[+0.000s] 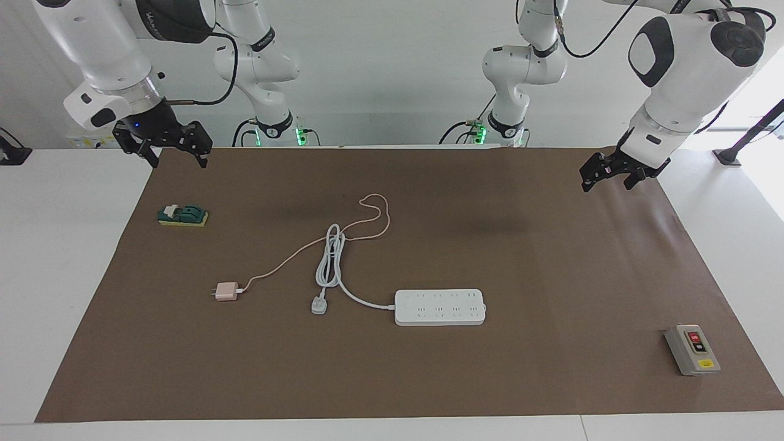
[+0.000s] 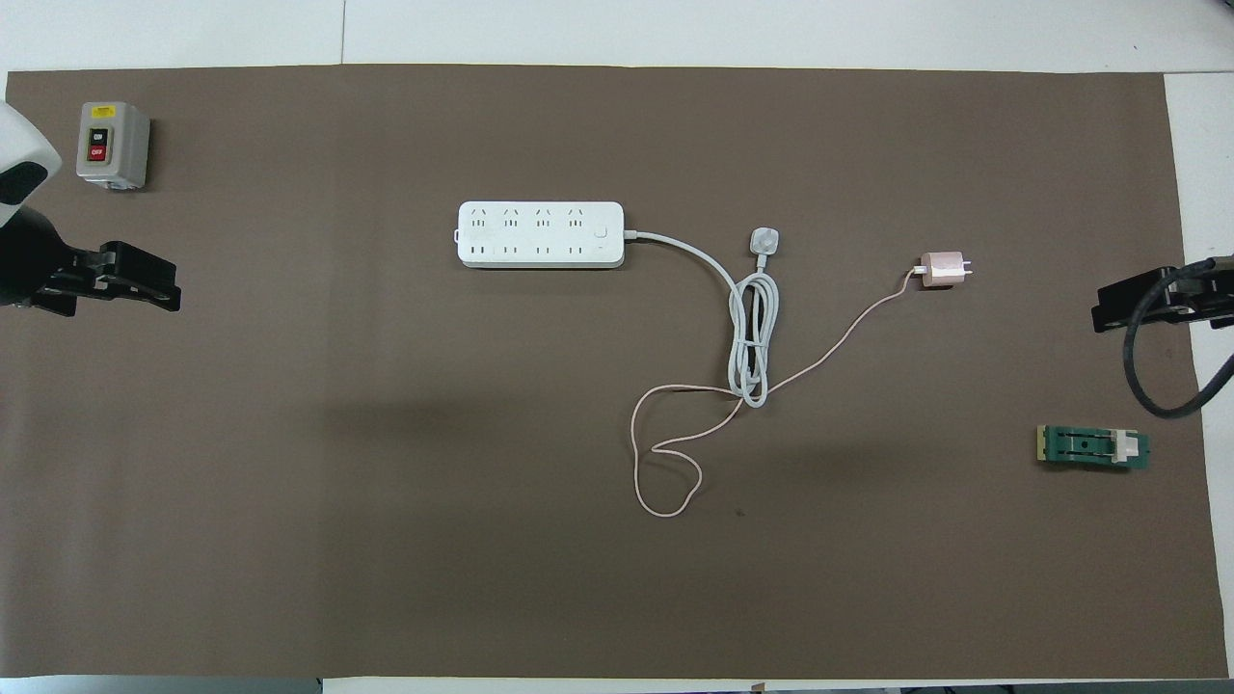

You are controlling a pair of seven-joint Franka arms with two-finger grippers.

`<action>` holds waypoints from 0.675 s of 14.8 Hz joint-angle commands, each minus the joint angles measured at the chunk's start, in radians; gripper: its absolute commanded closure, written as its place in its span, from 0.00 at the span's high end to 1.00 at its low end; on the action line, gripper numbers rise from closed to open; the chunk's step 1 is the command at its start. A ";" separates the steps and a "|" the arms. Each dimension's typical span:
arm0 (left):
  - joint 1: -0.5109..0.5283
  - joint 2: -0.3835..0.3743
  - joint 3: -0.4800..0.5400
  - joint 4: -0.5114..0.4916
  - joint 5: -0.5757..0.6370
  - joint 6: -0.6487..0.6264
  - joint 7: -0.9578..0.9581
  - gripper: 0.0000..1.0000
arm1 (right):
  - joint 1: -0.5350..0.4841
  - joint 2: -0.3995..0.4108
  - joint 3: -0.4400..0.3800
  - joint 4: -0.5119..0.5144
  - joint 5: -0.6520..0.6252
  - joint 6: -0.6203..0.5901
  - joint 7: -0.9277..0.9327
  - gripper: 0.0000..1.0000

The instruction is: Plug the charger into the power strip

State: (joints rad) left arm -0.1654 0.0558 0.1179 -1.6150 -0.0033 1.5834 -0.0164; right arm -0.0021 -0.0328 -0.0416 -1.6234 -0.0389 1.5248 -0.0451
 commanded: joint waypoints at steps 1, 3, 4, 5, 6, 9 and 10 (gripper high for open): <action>-0.008 -0.005 0.005 -0.011 -0.003 0.015 0.009 1.00 | -0.013 0.001 0.011 0.005 -0.016 -0.012 -0.009 1.00; -0.006 -0.002 0.005 -0.011 -0.003 0.017 0.007 1.00 | -0.013 0.001 0.011 0.005 -0.016 -0.008 -0.009 1.00; -0.006 -0.002 0.005 -0.011 -0.003 0.017 0.007 1.00 | -0.015 0.001 0.011 0.005 -0.016 -0.003 -0.009 1.00; -0.006 -0.002 0.005 -0.011 -0.003 0.017 0.007 1.00 | -0.015 0.001 0.011 0.005 -0.016 -0.005 -0.009 1.00; -0.006 -0.004 0.005 -0.009 -0.003 0.017 0.006 1.00 | -0.015 0.001 0.009 0.005 -0.016 -0.011 -0.010 1.00; -0.008 -0.005 0.005 -0.008 -0.003 0.015 0.006 1.00 | -0.015 -0.003 0.008 0.002 -0.016 -0.012 -0.021 1.00; -0.008 -0.005 0.005 -0.006 -0.003 0.015 0.006 1.00 | -0.012 -0.003 0.008 0.002 -0.012 -0.009 -0.012 1.00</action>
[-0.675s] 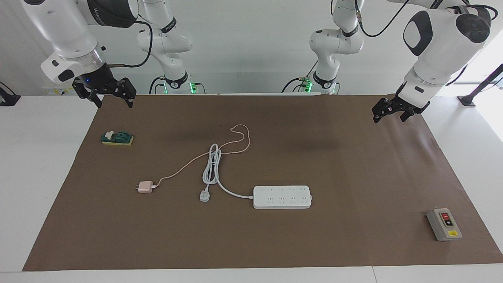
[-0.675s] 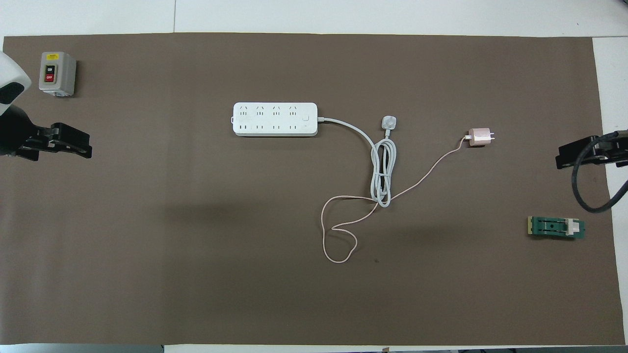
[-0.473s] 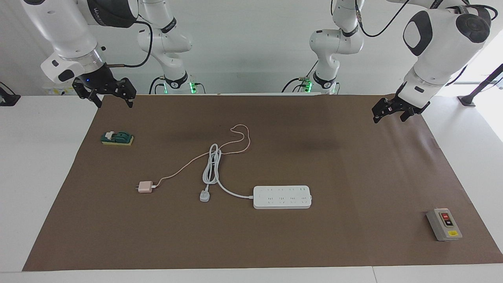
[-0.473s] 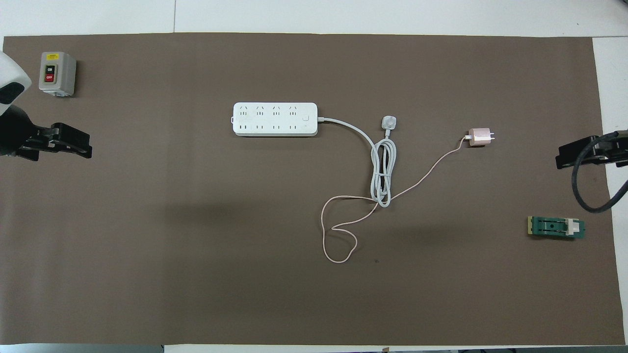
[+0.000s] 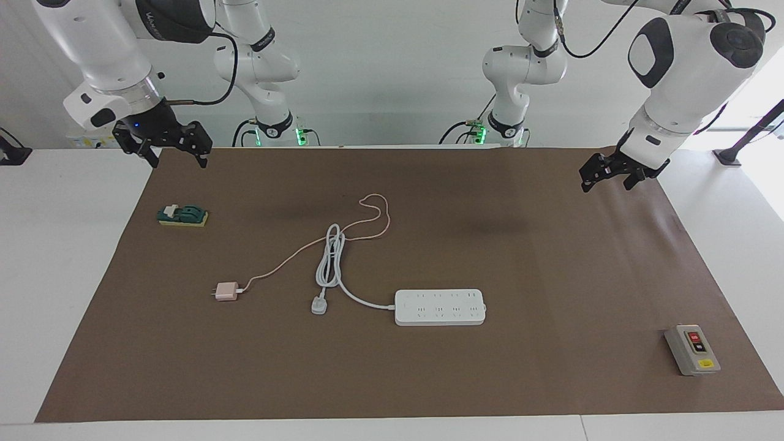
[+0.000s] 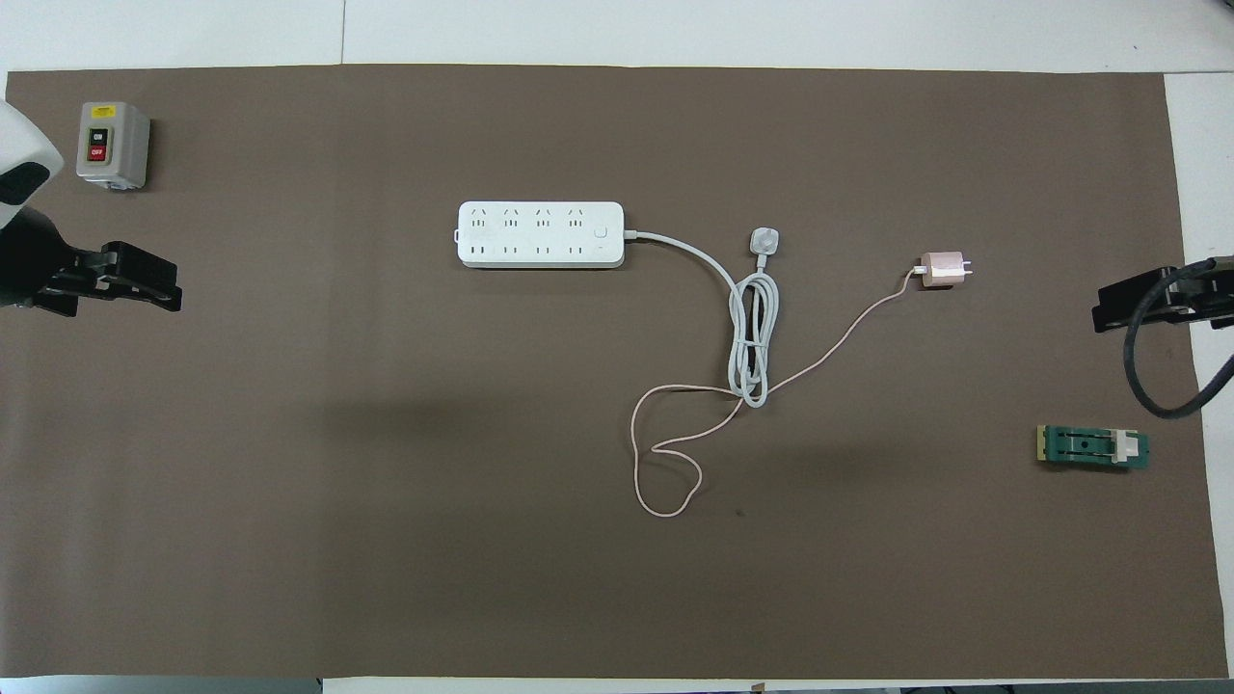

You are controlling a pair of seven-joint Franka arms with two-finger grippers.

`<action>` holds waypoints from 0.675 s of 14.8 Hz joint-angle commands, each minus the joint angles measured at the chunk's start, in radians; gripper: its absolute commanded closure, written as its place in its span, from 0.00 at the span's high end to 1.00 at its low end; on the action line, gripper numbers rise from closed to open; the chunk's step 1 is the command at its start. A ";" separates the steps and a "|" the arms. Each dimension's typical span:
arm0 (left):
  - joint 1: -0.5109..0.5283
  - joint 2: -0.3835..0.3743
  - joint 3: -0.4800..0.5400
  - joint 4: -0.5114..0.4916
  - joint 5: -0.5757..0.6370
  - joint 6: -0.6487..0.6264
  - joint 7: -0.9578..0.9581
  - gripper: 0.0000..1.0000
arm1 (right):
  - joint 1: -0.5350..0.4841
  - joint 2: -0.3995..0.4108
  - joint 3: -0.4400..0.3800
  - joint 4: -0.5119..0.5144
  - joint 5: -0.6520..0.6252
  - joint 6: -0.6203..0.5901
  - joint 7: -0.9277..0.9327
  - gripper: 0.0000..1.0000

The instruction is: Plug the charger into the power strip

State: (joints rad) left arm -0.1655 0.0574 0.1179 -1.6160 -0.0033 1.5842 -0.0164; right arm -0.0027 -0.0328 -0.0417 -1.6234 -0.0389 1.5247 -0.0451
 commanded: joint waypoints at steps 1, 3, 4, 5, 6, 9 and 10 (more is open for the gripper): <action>-0.008 -0.007 0.005 -0.002 -0.003 0.013 0.006 1.00 | -0.013 -0.003 0.008 -0.006 -0.003 -0.005 0.007 1.00; -0.008 -0.005 0.005 -0.002 -0.003 0.005 0.004 1.00 | -0.014 -0.003 0.006 -0.021 0.019 0.006 0.121 1.00; -0.008 -0.007 0.005 -0.002 -0.003 0.003 0.004 1.00 | -0.022 -0.001 0.006 -0.035 0.024 0.014 0.173 1.00; -0.008 -0.008 0.003 -0.001 -0.003 0.003 0.003 1.00 | -0.025 0.004 0.006 -0.047 0.025 0.026 0.232 1.00; -0.008 -0.007 0.003 -0.001 -0.003 0.005 0.003 1.00 | -0.037 0.013 0.006 -0.049 0.037 0.029 0.284 1.00; -0.008 -0.005 0.002 -0.001 -0.009 0.011 0.003 1.00 | -0.092 0.079 0.006 -0.047 0.115 0.048 0.404 1.00; -0.008 -0.005 0.002 -0.001 -0.010 0.011 0.004 1.00 | -0.103 0.099 0.006 -0.047 0.141 0.069 0.453 1.00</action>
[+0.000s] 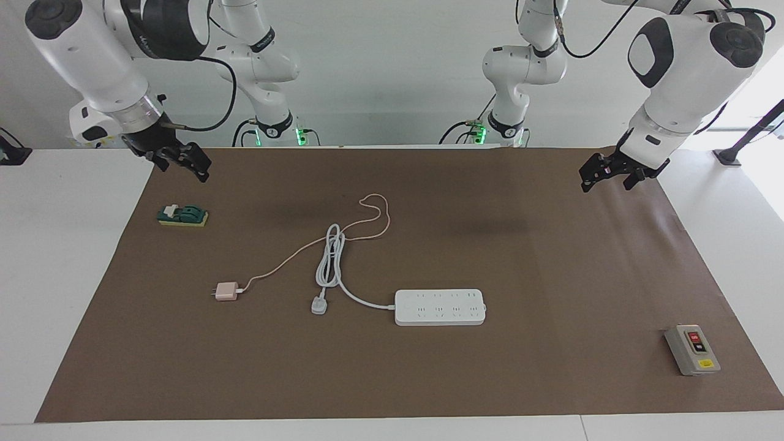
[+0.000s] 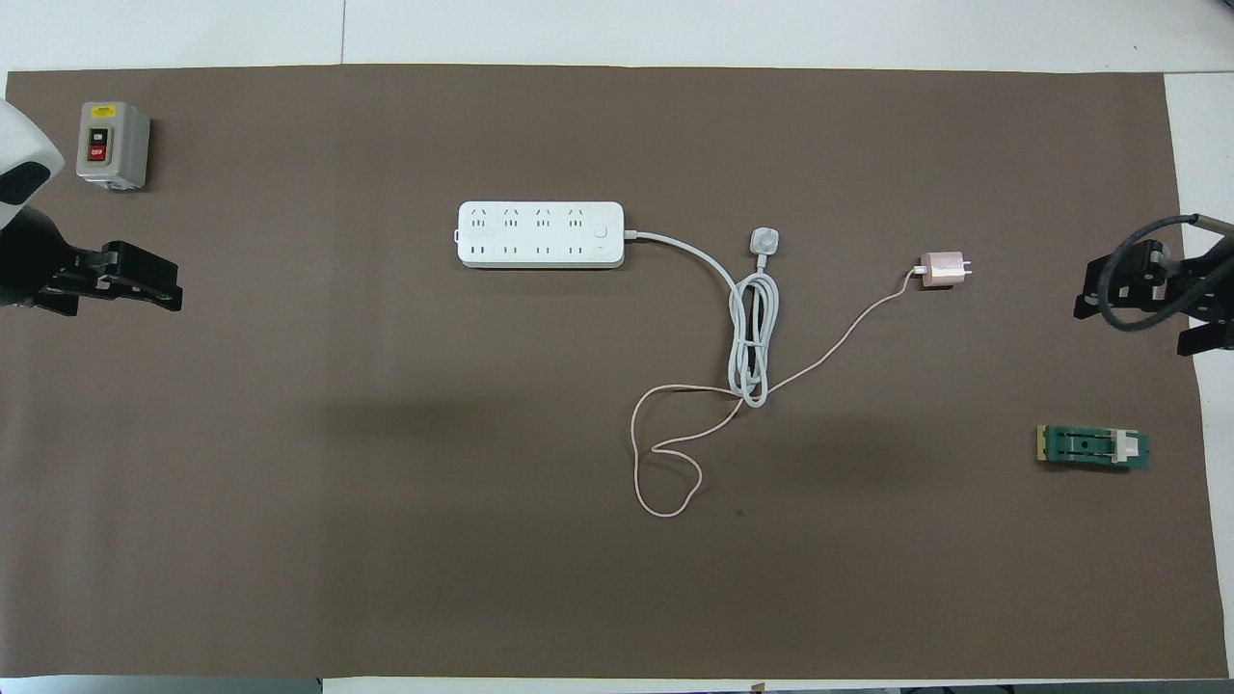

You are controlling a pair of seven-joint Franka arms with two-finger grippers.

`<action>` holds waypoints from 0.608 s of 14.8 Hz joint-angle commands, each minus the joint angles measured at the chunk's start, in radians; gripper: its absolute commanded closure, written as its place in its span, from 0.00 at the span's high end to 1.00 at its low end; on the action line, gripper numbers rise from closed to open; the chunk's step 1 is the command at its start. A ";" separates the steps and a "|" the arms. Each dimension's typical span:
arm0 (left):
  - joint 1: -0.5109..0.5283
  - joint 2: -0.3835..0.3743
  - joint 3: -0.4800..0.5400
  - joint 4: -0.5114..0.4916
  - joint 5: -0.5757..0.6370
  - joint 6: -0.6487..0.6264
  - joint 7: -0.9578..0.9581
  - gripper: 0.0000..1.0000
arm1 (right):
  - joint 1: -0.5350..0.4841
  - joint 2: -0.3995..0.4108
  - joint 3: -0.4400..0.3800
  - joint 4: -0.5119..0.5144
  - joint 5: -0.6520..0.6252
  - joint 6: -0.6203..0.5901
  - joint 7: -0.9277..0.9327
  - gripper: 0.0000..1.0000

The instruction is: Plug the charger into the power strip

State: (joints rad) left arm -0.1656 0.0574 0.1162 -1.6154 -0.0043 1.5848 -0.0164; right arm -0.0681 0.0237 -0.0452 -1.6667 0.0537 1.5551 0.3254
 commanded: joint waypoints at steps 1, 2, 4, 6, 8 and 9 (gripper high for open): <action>-0.008 -0.005 0.002 -0.001 -0.010 0.012 0.007 1.00 | -0.057 0.068 0.010 -0.004 0.092 0.055 0.139 1.00; -0.009 -0.004 -0.003 -0.001 -0.010 0.012 0.009 1.00 | -0.076 0.093 0.008 -0.004 0.133 0.069 0.191 1.00; -0.009 -0.004 -0.010 -0.001 -0.010 0.012 0.010 1.00 | -0.096 0.140 0.008 -0.005 0.182 0.104 0.271 1.00; -0.025 -0.010 -0.010 -0.004 -0.010 0.009 0.010 1.00 | -0.131 0.192 0.008 -0.008 0.260 0.143 0.343 1.00; -0.025 -0.013 -0.023 -0.001 -0.010 0.000 0.001 1.00 | -0.144 0.211 0.008 -0.043 0.322 0.195 0.394 1.00; -0.025 -0.017 -0.024 -0.001 -0.010 0.000 0.006 1.00 | -0.159 0.243 0.007 -0.047 0.363 0.210 0.418 1.00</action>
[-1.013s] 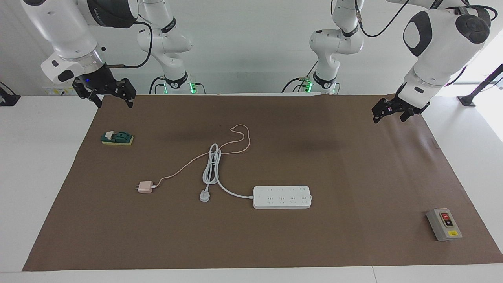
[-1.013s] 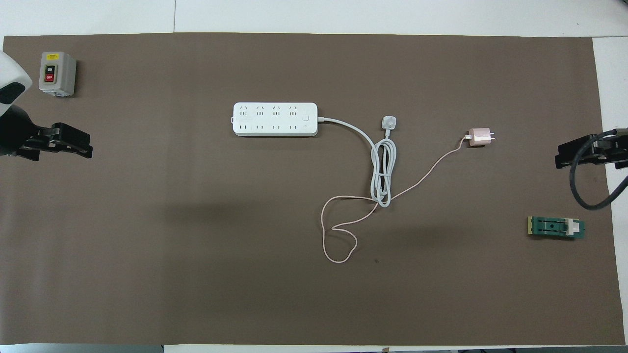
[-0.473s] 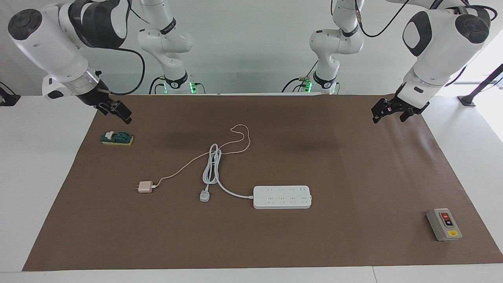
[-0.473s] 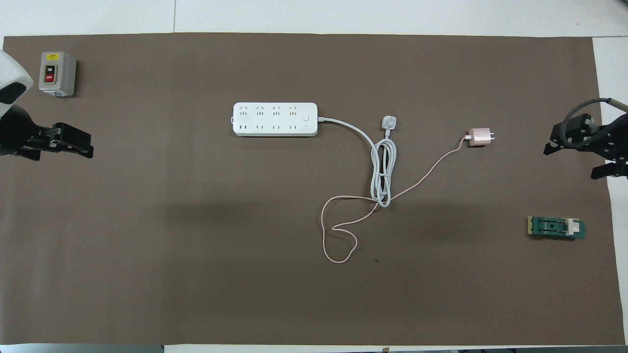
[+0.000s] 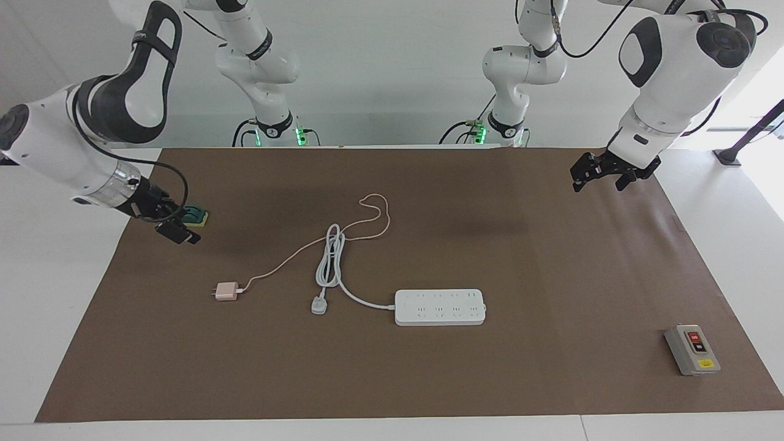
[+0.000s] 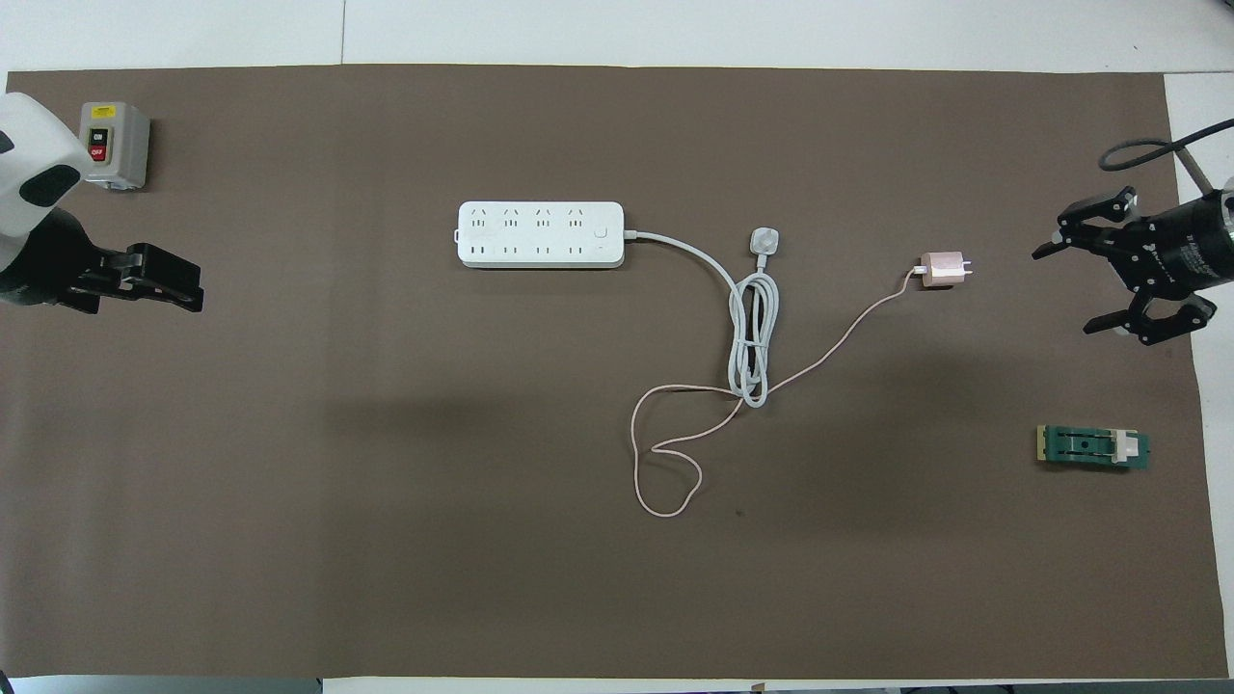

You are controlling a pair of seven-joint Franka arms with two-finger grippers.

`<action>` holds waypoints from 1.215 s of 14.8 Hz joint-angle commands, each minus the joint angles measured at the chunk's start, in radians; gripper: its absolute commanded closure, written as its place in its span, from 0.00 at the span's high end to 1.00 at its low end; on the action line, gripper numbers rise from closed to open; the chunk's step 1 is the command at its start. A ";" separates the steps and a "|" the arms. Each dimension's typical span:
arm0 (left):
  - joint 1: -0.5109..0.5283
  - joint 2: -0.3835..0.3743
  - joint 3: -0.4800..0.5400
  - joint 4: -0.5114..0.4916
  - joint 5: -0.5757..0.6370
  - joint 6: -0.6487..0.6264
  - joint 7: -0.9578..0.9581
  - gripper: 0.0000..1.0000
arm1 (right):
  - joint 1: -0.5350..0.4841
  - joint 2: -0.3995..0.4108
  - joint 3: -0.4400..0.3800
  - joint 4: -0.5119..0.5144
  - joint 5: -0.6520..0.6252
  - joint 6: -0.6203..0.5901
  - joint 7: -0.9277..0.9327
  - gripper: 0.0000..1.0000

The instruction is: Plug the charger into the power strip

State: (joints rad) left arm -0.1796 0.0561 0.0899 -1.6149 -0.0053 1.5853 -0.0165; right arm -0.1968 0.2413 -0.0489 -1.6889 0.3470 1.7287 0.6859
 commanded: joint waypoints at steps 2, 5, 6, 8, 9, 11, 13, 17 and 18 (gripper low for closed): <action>-0.011 -0.028 0.002 -0.019 -0.021 0.021 0.010 1.00 | -0.070 0.093 0.012 -0.017 0.137 0.058 0.058 1.00; -0.035 -0.018 0.001 -0.016 -0.031 0.018 0.010 1.00 | -0.082 0.147 0.012 -0.017 0.203 0.106 0.063 1.00; -0.038 -0.016 0.001 -0.017 -0.035 0.018 0.010 1.00 | -0.084 0.159 0.011 -0.018 0.233 0.107 0.066 1.00; -0.063 -0.006 0.001 -0.019 -0.039 0.013 0.009 1.00 | -0.090 0.185 0.011 -0.018 0.257 0.106 0.066 1.00; -0.076 0.001 0.002 -0.022 -0.039 0.013 0.010 1.00 | -0.090 0.200 0.011 -0.018 0.259 0.104 0.067 1.00; -0.072 0.016 0.005 -0.016 -0.099 0.025 -0.005 1.00 | -0.084 0.222 0.011 -0.017 0.279 0.115 0.069 1.00; -0.045 0.013 0.010 -0.026 -0.195 0.021 0.000 1.00 | -0.079 0.224 0.011 -0.015 0.288 0.140 0.081 1.00; 0.020 0.022 0.010 -0.075 -0.505 0.019 0.061 1.00 | -0.044 0.250 0.011 -0.011 0.316 0.195 0.101 1.00; 0.031 0.024 0.011 -0.098 -0.578 0.024 0.075 1.00 | -0.043 0.250 0.011 -0.014 0.316 0.196 0.103 1.00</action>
State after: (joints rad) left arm -0.1701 0.0833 0.1011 -1.6670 -0.4680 1.5944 0.0161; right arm -0.2423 0.4771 -0.0426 -1.7084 0.6446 1.9071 0.7697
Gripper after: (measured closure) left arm 0.000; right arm 0.000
